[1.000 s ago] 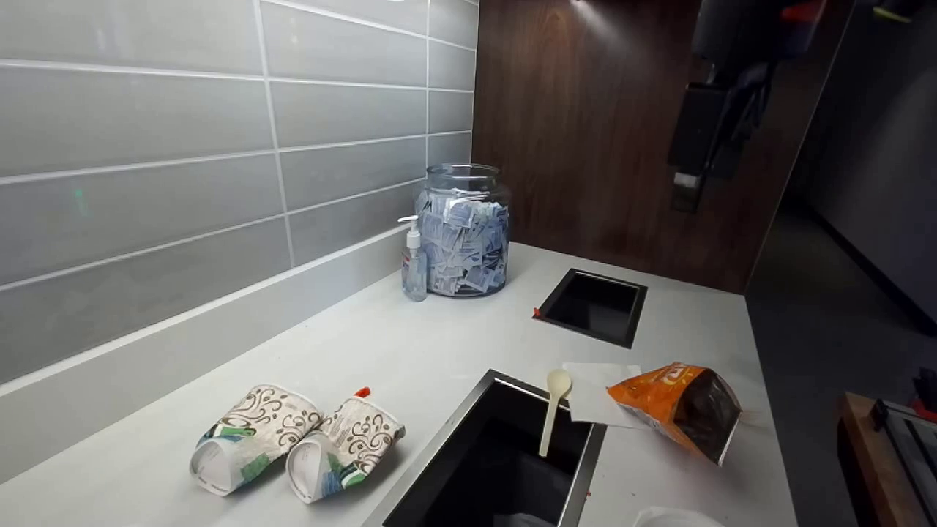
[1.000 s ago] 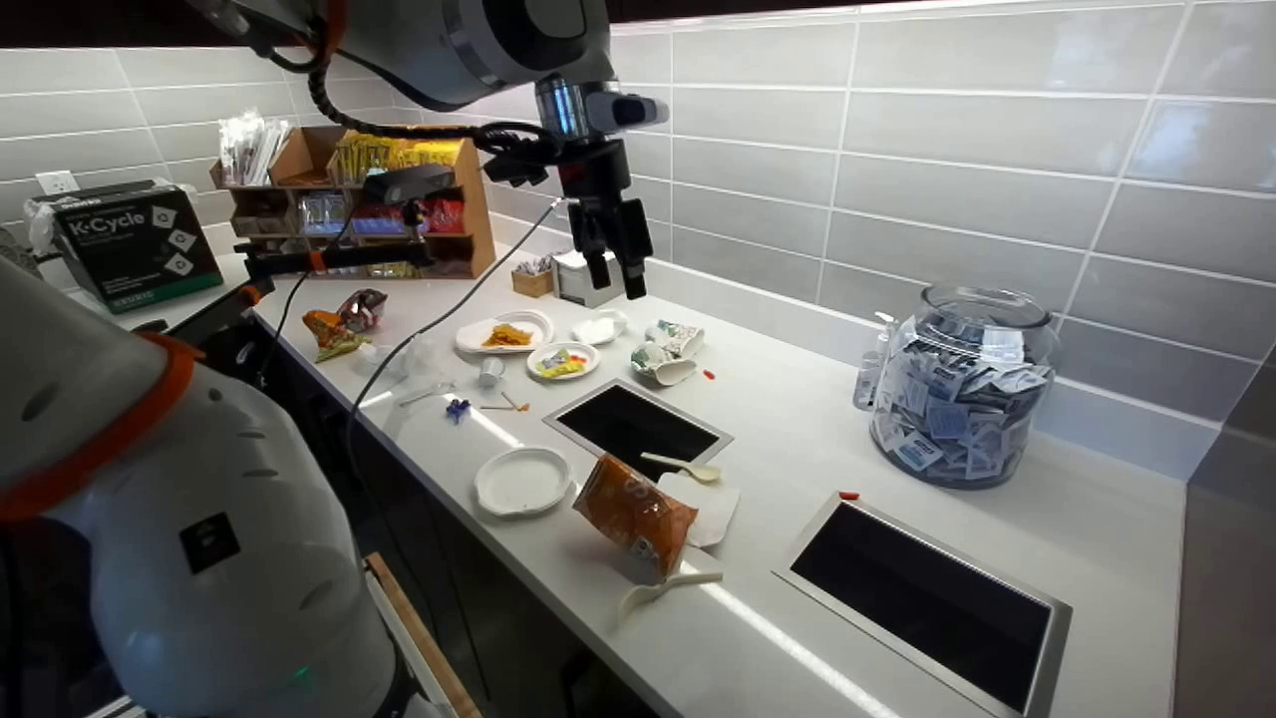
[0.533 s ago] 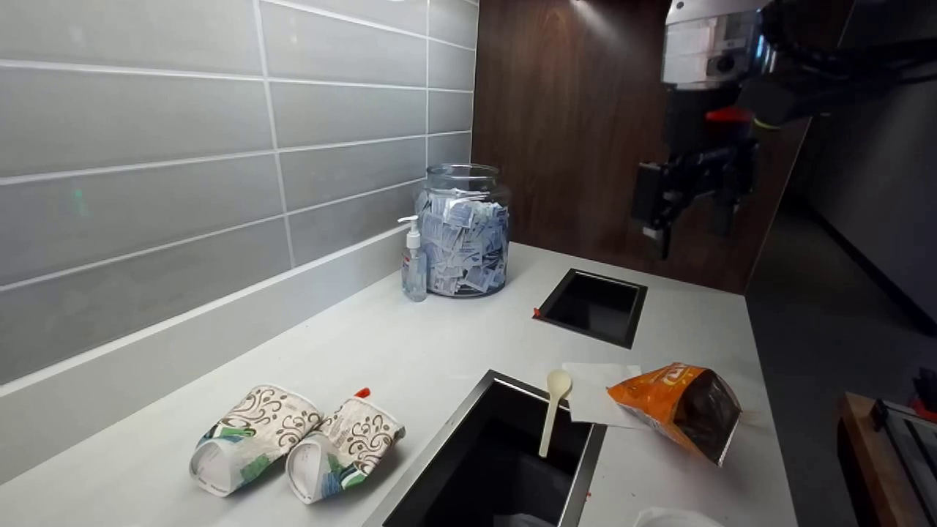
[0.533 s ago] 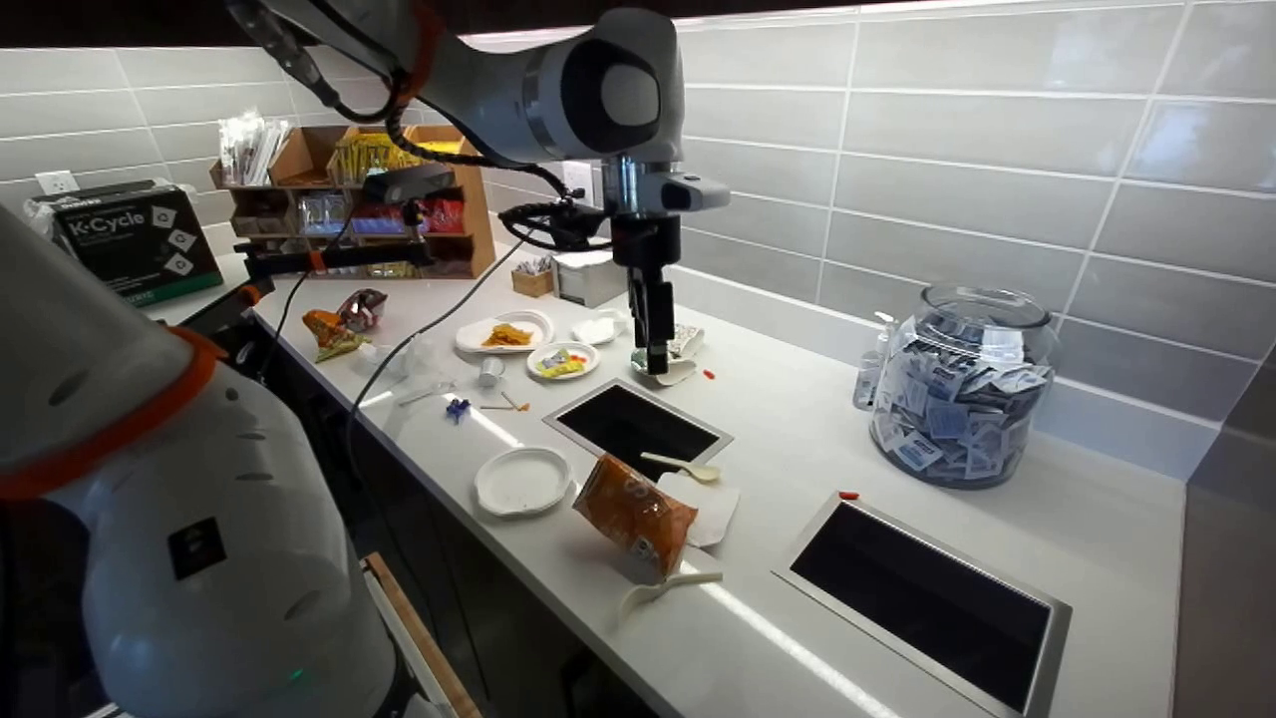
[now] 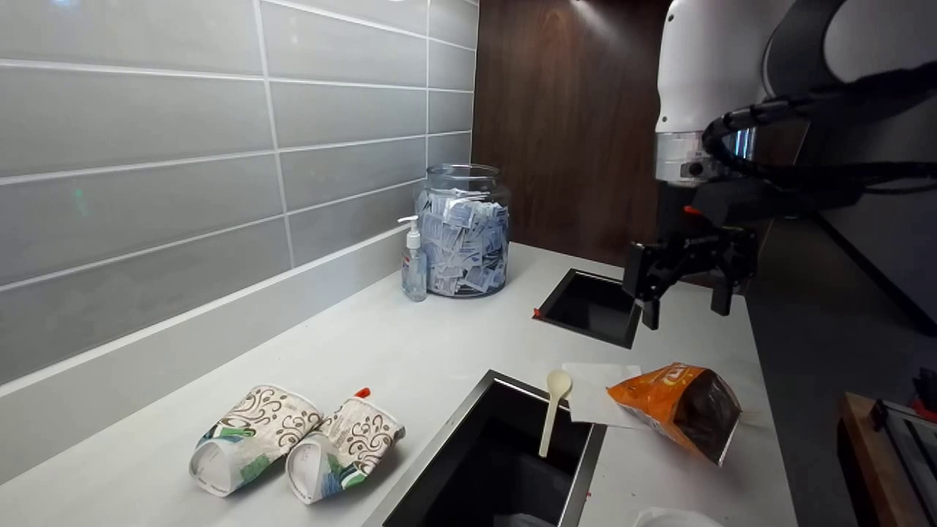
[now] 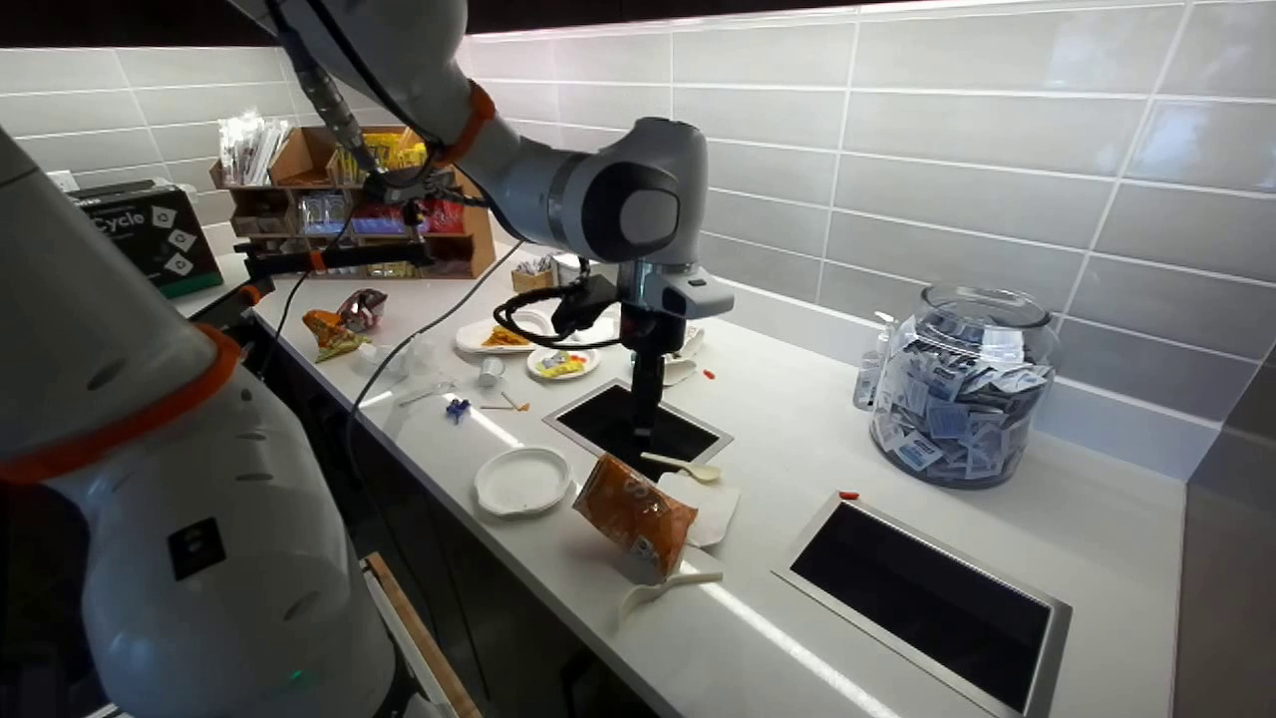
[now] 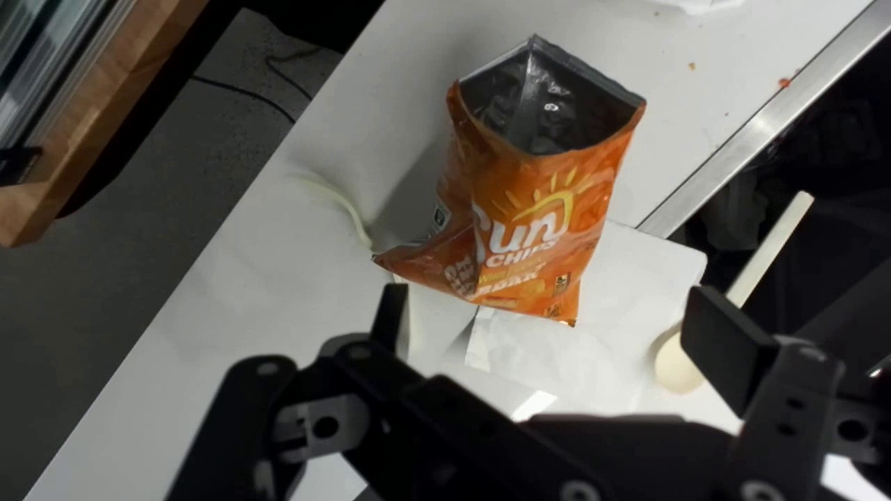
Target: Empty the bag of chips onto the empty white plate
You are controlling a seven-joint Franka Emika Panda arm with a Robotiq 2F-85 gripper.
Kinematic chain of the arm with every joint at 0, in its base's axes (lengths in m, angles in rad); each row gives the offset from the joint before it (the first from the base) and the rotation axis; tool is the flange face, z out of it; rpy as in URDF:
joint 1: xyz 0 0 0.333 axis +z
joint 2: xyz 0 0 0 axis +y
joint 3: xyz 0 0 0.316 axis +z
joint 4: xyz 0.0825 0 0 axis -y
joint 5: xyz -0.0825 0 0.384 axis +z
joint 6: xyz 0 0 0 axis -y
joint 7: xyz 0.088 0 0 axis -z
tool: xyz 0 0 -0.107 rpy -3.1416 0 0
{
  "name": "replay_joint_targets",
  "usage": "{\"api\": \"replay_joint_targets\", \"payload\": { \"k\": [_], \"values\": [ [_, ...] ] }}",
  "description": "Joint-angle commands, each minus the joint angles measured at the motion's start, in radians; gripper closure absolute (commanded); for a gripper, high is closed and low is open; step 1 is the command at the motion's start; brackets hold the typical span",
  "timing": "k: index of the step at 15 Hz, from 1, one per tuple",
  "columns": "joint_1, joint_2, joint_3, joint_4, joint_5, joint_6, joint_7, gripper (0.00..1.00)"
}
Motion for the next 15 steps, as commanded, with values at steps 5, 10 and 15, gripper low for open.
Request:
{"api": "replay_joint_targets", "payload": {
  "k": [5,10,15],
  "values": [
    [0.016,0.092,-0.023,-0.077,0.043,0.239,0.067,0.0],
    [0.018,0.145,-0.033,-0.077,0.036,0.301,0.101,0.0],
    [0.018,0.186,-0.052,-0.066,0.025,0.261,0.124,0.0]
  ]
}}
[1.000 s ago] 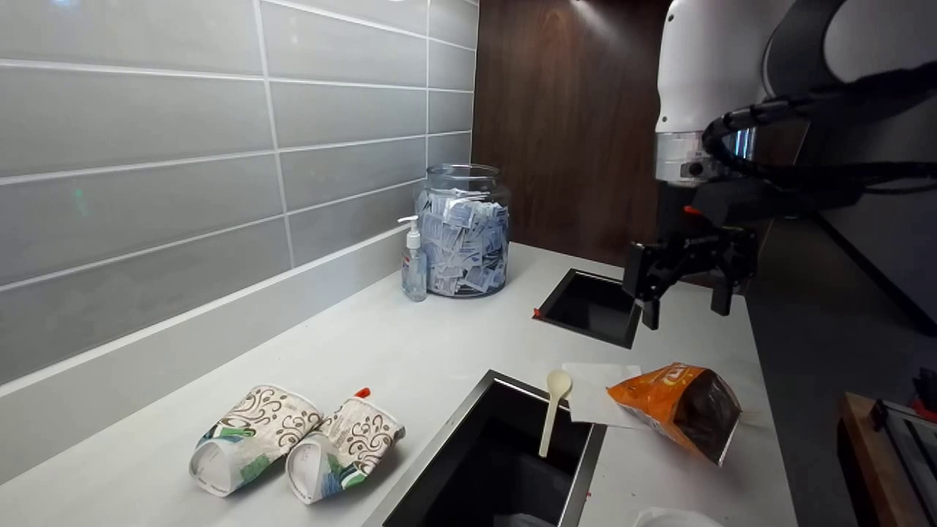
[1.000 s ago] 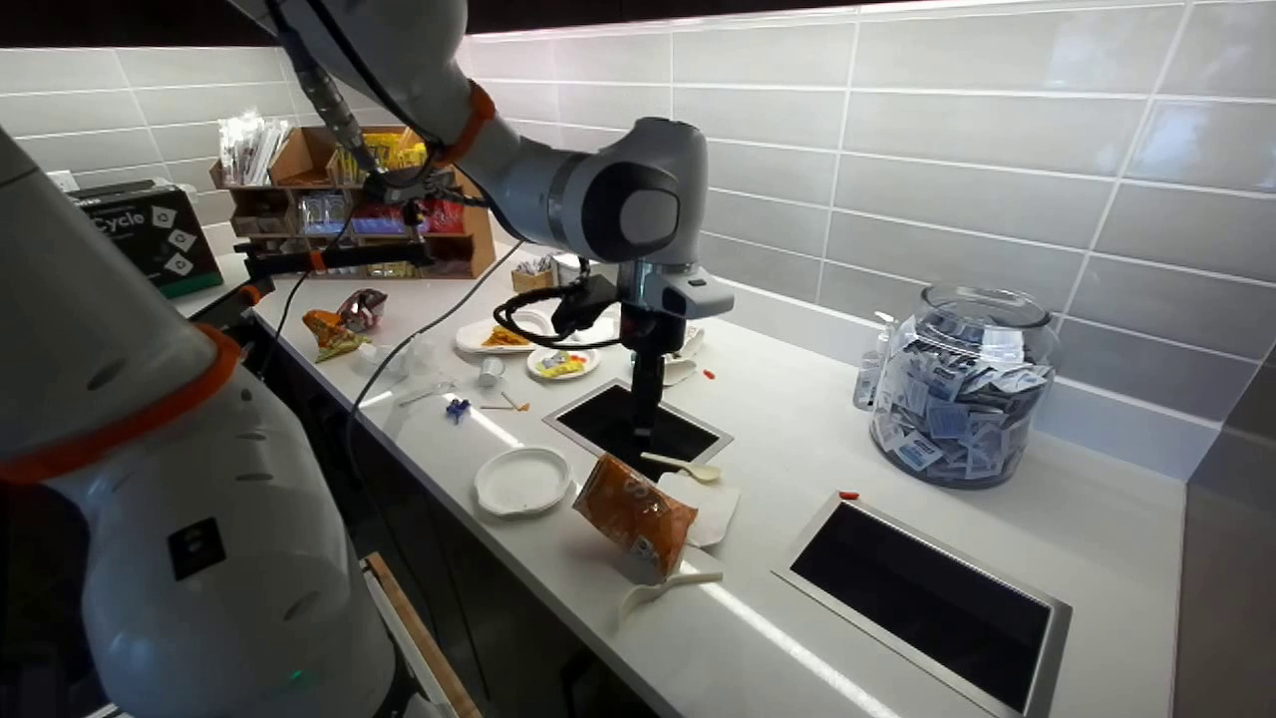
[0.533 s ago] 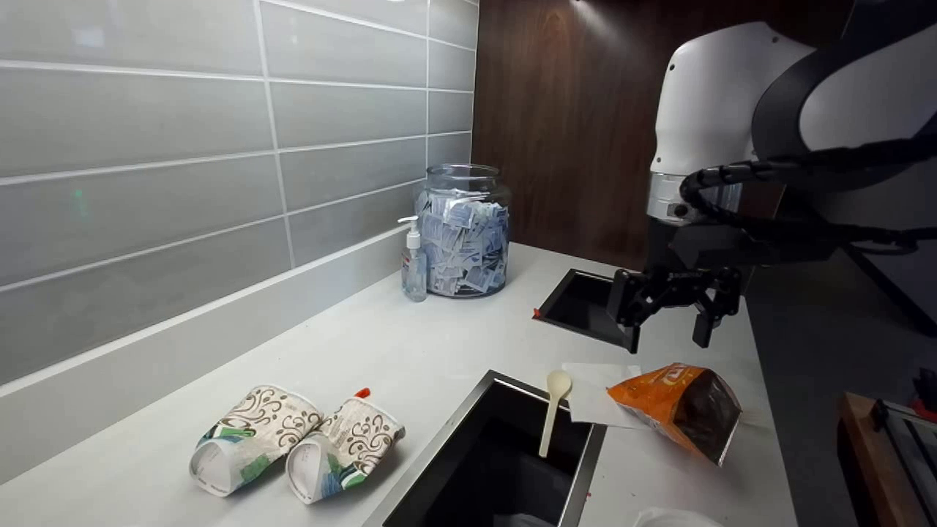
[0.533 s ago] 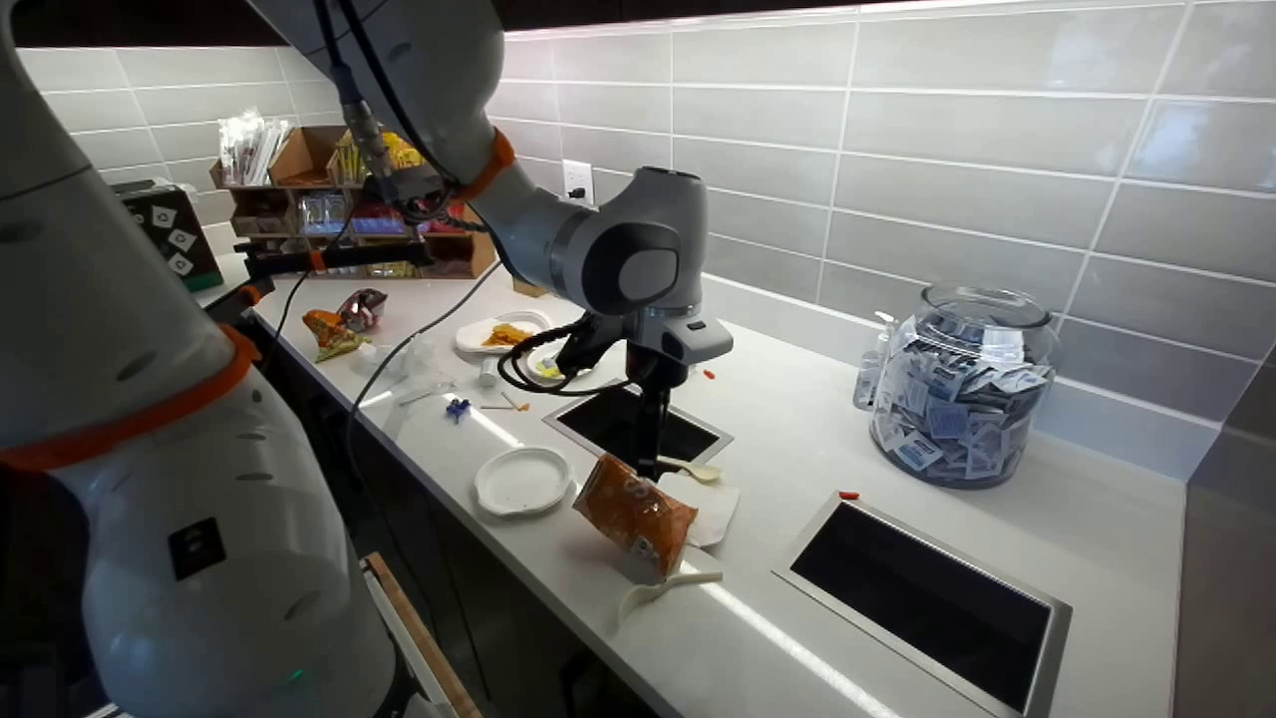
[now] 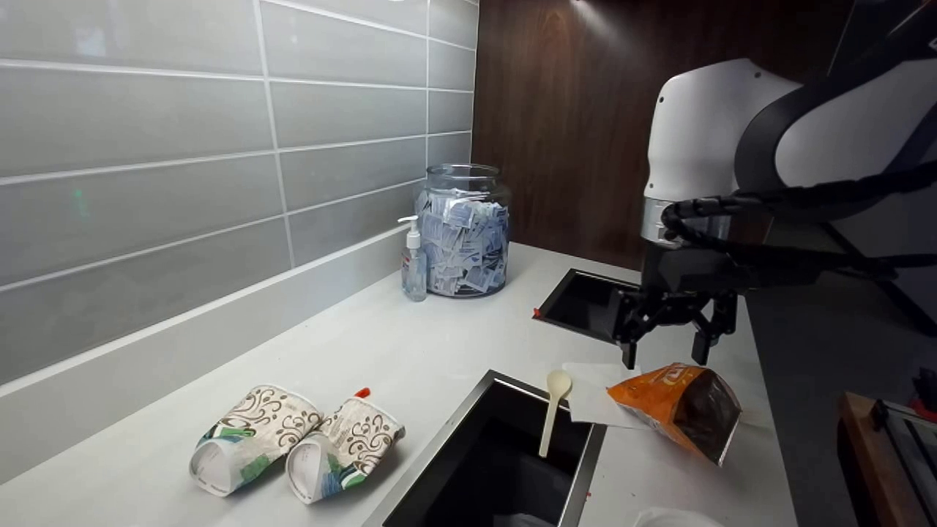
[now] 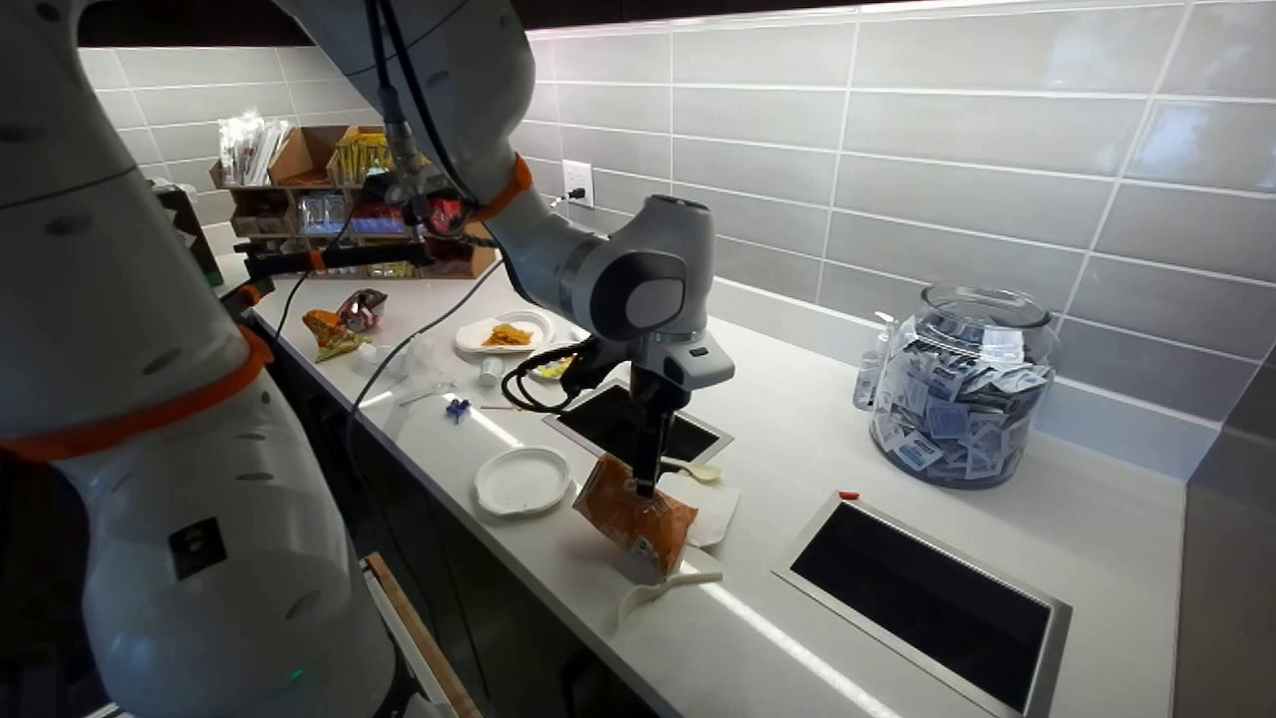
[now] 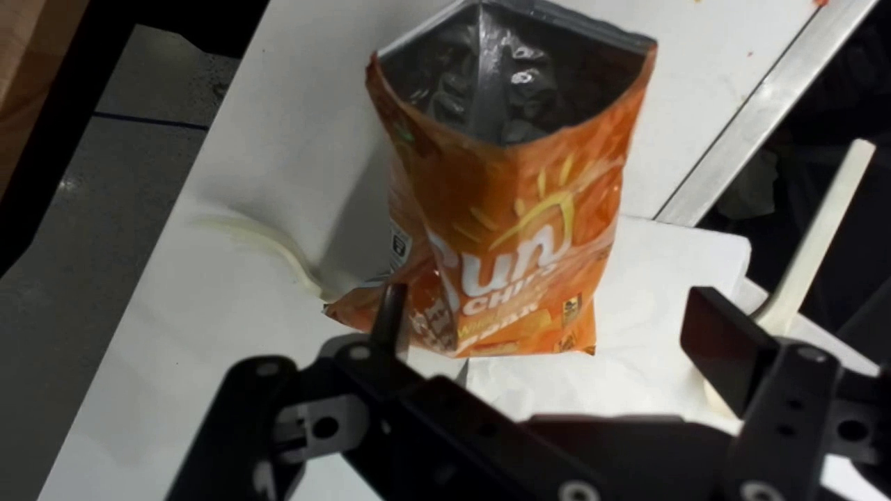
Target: Empty the bag of chips onto the empty white plate
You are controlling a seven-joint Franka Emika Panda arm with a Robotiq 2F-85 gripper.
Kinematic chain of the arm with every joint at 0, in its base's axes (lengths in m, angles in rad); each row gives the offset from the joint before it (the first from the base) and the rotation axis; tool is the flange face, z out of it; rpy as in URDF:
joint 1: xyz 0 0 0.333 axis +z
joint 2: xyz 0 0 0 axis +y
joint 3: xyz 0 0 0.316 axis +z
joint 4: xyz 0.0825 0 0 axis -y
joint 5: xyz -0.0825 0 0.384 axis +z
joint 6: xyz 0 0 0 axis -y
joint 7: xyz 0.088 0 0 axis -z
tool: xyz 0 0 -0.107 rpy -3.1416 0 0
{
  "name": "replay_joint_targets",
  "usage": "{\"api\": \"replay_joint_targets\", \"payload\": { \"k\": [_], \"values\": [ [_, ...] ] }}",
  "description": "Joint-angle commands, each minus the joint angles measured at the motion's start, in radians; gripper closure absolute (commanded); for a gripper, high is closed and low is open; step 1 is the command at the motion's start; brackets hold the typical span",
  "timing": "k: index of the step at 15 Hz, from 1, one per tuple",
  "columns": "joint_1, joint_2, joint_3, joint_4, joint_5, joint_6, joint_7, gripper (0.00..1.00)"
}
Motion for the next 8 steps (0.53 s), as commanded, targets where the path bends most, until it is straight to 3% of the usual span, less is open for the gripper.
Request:
{"api": "replay_joint_targets", "payload": {
  "k": [1,6,7,8],
  "values": [
    [0.015,0.035,-0.025,0.004,-0.003,-0.007,0.033,0.0],
    [0.019,0.077,-0.044,0.009,0.004,0.01,0.033,0.02],
    [0.021,0.081,-0.047,0.009,0.005,0.01,0.033,0.21],
    [0.022,0.084,-0.05,0.01,0.009,0.01,0.031,0.29]
  ]
}}
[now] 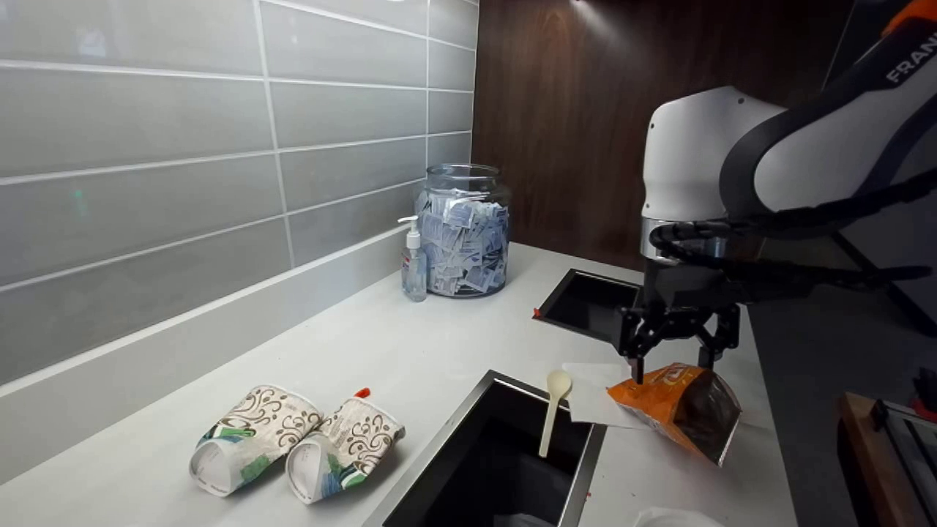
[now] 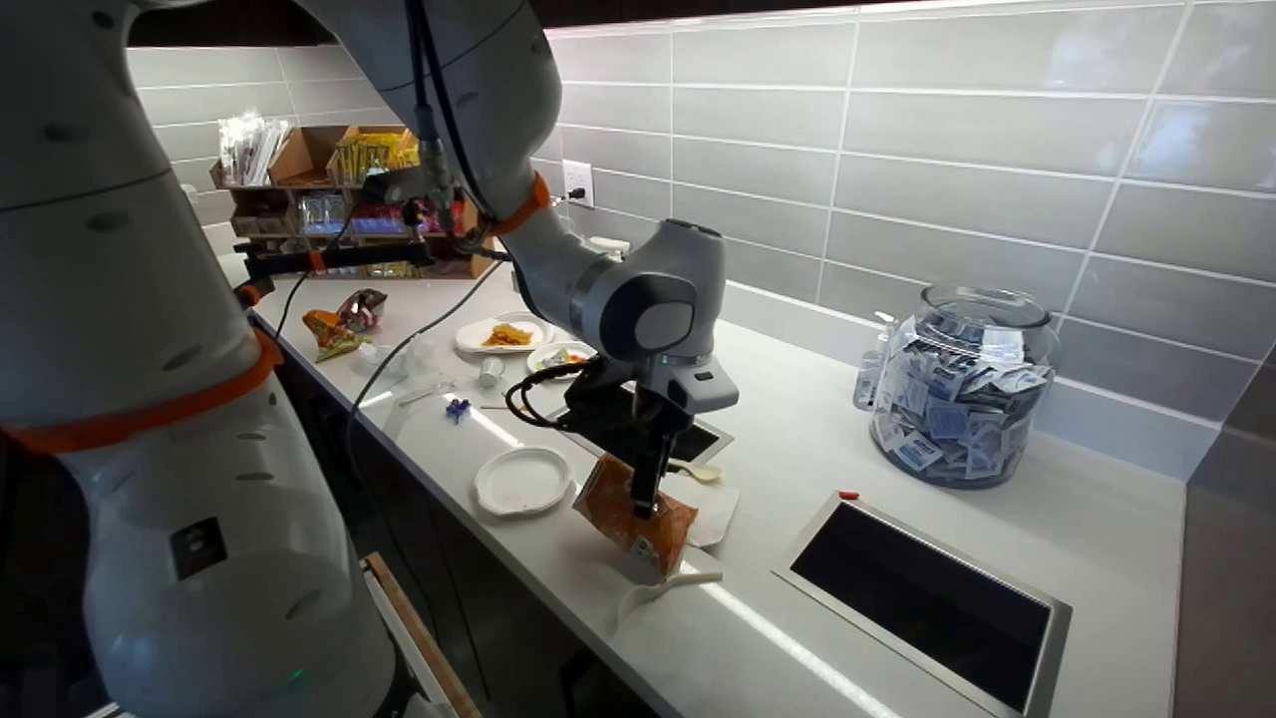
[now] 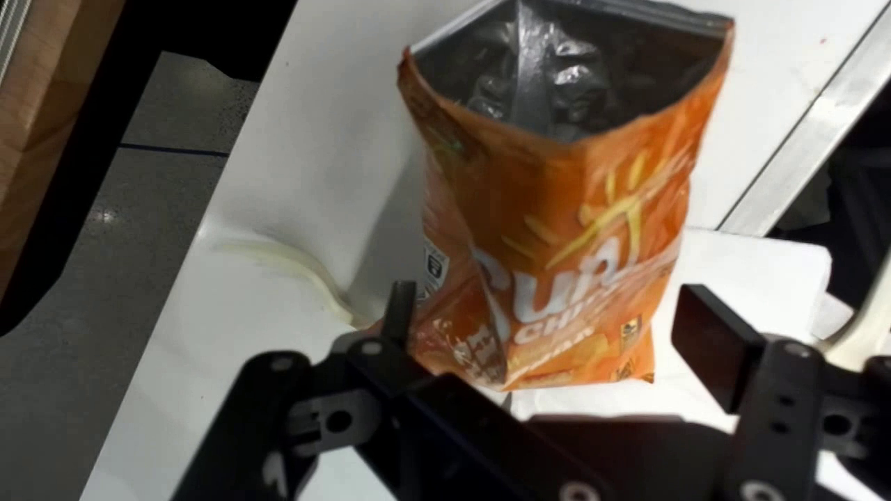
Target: Empty the bag of chips onto the empty white plate
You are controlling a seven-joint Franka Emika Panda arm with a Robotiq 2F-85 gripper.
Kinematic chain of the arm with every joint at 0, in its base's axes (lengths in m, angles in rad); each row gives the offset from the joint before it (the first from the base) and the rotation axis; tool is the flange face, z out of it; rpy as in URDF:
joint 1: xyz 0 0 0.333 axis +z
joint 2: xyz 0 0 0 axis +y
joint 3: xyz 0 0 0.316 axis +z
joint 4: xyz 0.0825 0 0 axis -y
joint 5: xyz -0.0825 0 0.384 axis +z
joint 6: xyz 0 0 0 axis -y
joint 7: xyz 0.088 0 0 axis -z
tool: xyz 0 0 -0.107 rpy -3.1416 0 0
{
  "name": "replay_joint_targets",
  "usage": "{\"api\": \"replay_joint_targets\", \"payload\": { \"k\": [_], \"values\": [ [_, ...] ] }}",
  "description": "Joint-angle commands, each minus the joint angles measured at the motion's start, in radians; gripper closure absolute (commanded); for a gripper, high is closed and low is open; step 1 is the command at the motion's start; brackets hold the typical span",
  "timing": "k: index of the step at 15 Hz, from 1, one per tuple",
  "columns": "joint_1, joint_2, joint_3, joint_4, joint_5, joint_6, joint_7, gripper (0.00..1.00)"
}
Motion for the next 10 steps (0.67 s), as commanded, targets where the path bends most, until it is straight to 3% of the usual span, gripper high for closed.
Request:
{"api": "replay_joint_targets", "payload": {
  "k": [1,7,10],
  "values": [
    [0.022,0.028,-0.021,0.008,0.01,0.01,0.019,0.36],
    [0.024,0.024,-0.034,0.01,0.004,0.015,0.03,0.84],
    [0.02,0.009,-0.043,0.013,-0.004,0.013,0.036,1.0]
  ]
}}
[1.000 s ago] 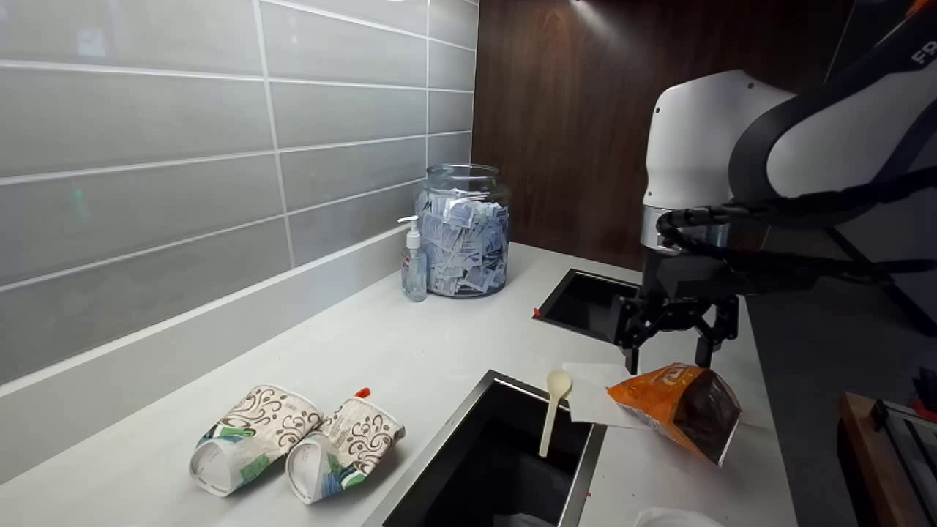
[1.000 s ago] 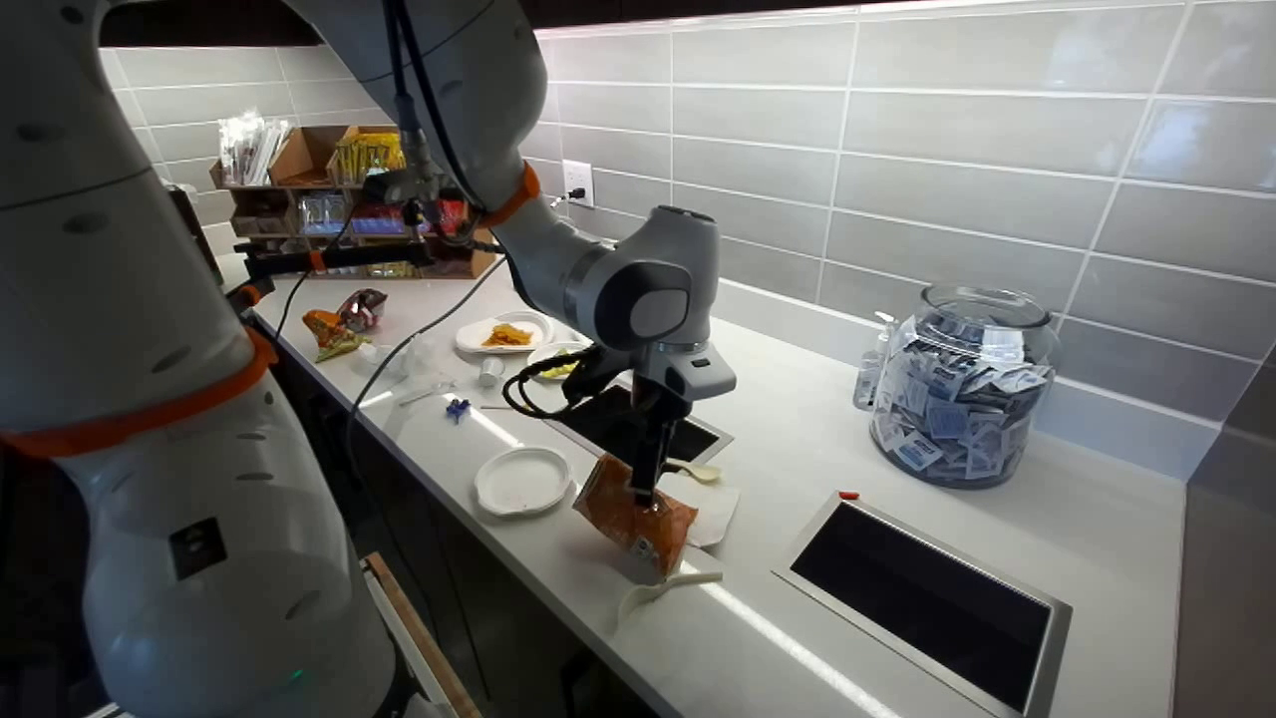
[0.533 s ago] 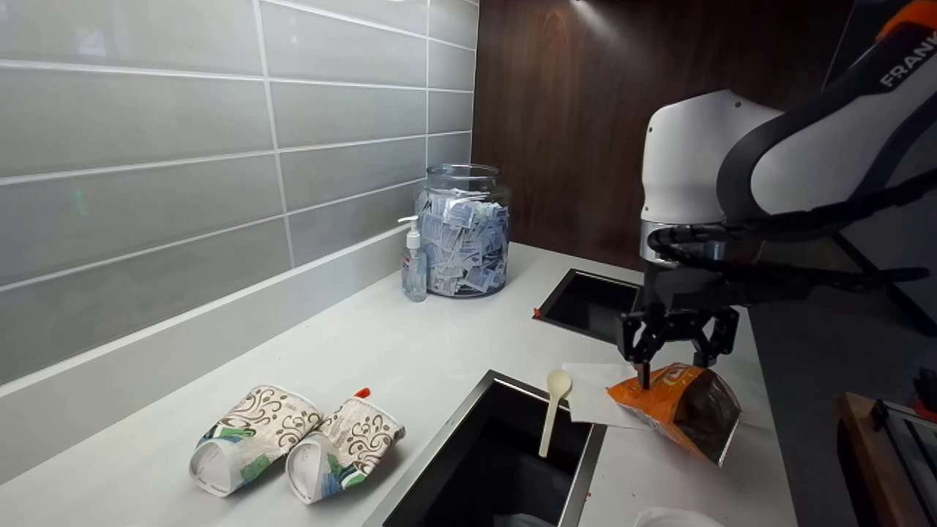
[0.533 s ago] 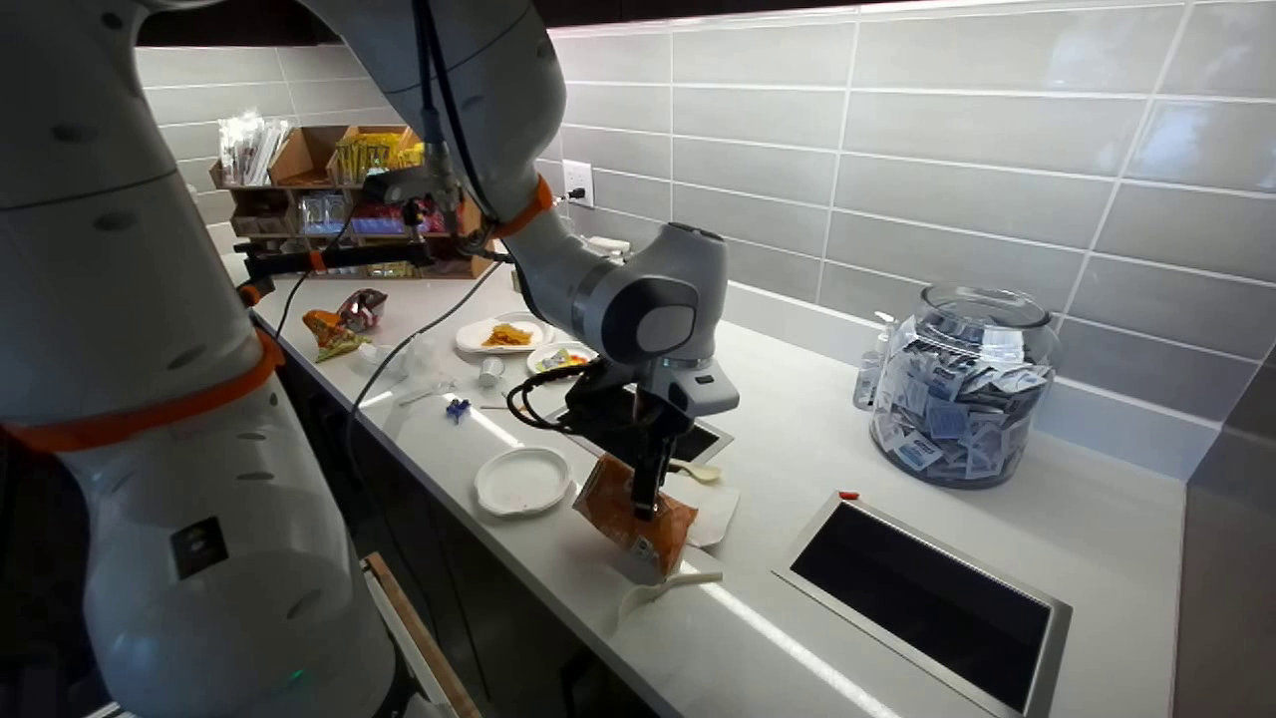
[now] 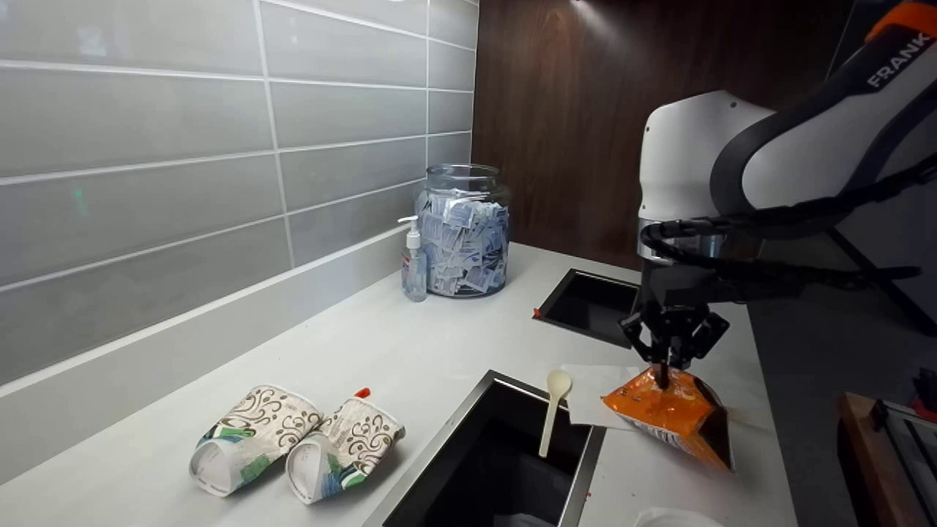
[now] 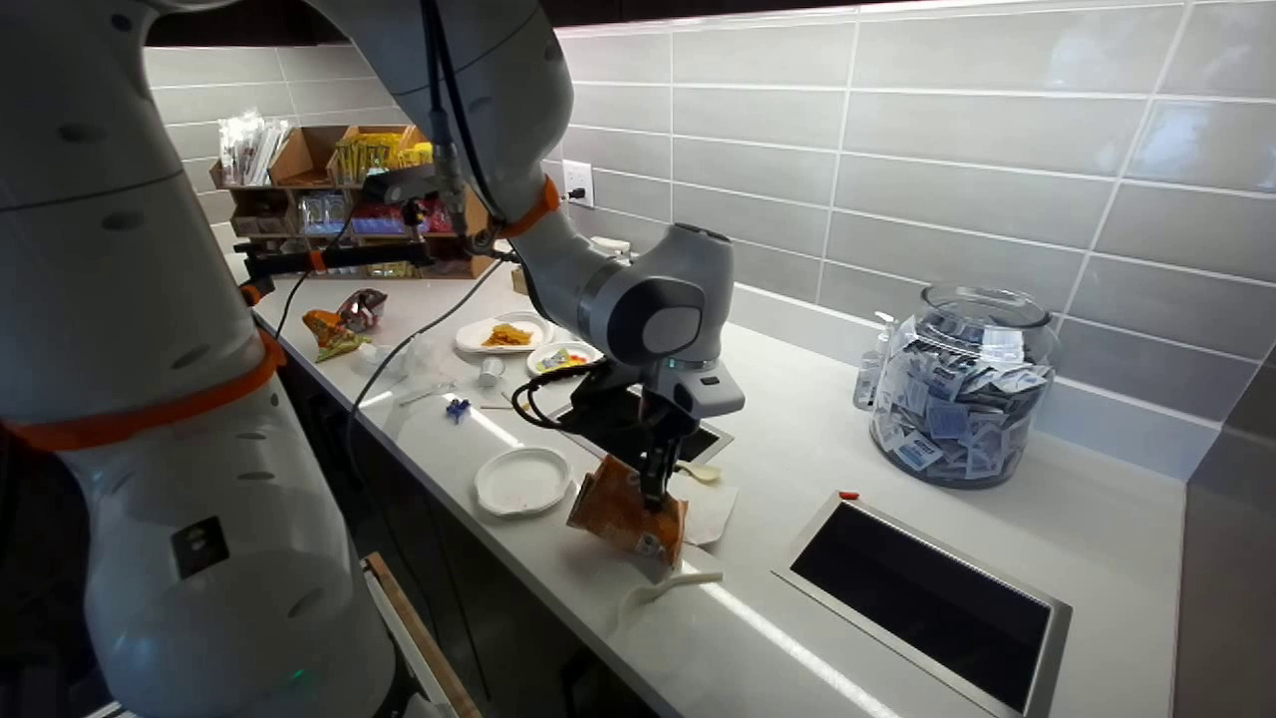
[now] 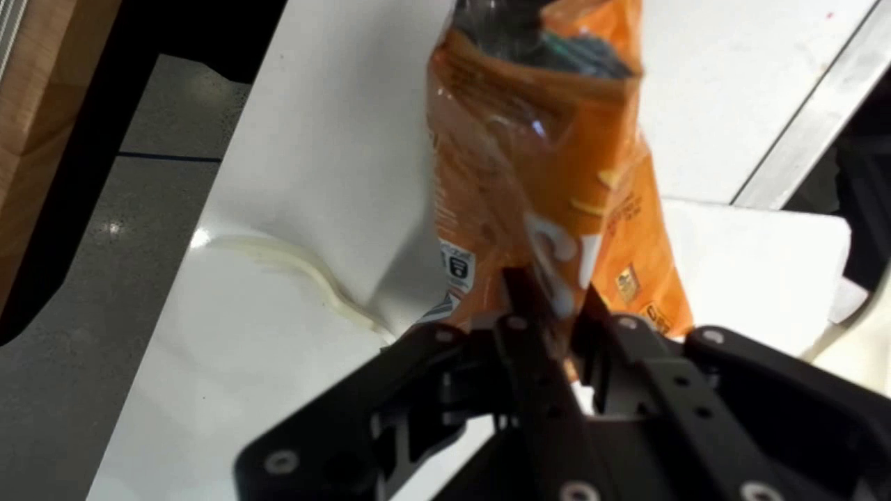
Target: Empty the bag of chips onto the empty white plate
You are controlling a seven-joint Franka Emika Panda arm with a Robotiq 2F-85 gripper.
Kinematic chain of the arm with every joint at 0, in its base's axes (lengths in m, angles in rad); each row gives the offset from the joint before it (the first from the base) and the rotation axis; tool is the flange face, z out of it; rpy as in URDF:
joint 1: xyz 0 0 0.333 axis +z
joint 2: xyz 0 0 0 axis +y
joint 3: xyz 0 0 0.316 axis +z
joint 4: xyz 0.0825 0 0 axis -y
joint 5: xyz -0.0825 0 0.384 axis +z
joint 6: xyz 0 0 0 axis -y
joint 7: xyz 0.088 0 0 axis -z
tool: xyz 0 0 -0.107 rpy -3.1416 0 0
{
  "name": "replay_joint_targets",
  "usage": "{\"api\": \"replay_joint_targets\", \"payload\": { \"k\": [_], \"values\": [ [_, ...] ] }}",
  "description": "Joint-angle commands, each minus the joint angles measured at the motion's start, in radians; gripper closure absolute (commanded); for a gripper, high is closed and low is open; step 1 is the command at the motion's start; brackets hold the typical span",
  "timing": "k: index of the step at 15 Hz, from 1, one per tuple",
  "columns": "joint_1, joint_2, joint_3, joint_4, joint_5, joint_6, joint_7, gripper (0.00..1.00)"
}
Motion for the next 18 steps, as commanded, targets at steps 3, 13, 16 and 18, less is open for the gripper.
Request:
{"api": "replay_joint_targets", "payload": {
  "k": [3,13,16,18],
  "values": [
    [0.01,-0.041,-0.027,0.004,-0.01,0.005,0.021,1.0],
    [0.132,-0.226,-0.007,-0.029,0.373,0.027,-0.477,1.0],
    [0.111,-0.194,0.009,0.006,0.342,0.013,-0.436,0.99],
    [0.115,-0.203,0.01,0.0,0.346,0.013,-0.448,0.99]
  ]
}}
